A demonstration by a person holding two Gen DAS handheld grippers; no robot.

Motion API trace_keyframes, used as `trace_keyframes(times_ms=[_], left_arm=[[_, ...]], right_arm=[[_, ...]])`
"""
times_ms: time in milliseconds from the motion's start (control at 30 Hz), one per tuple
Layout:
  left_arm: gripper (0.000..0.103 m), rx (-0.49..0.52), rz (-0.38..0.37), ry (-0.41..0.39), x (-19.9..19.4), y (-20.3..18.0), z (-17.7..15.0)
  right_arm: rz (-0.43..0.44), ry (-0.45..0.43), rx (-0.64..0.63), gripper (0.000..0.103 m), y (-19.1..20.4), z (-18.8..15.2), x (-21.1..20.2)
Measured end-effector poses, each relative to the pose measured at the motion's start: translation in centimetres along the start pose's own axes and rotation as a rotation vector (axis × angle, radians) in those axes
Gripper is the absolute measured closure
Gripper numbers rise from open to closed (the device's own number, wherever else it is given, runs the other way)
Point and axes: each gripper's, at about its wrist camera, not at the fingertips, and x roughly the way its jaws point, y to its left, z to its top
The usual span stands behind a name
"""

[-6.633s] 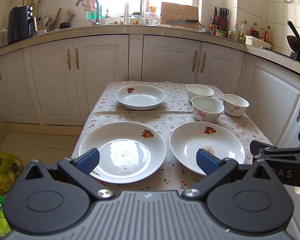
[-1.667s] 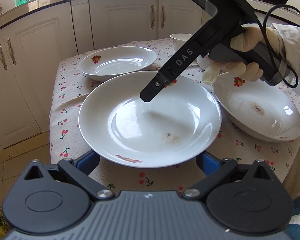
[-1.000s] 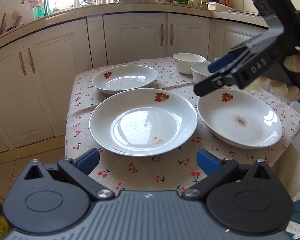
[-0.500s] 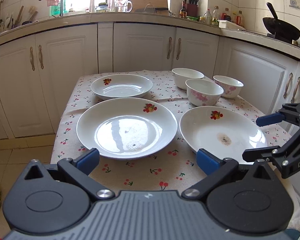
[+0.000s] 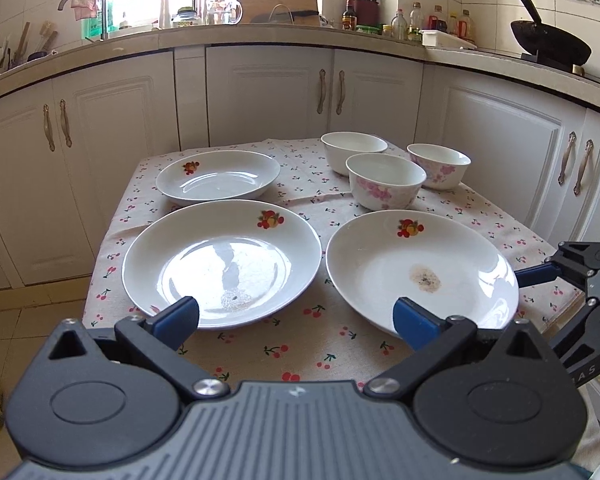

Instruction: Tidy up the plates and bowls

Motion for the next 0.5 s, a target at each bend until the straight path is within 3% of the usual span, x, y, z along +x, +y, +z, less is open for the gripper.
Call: trace_keyframes(times_ms=[300, 500], left_arm=[[0.001, 0.022, -0.030, 0.042, 1.6, -0.6, 1.2], [0.001, 0.045, -0.090, 0.074, 2.8, -1.2, 2.4]], right_arm=[[0.057, 0.000, -0.002, 0.000, -0.7, 0.1, 1.5], [0.075, -0.025, -0.015, 0.000, -0.7, 0.0, 1.8]])
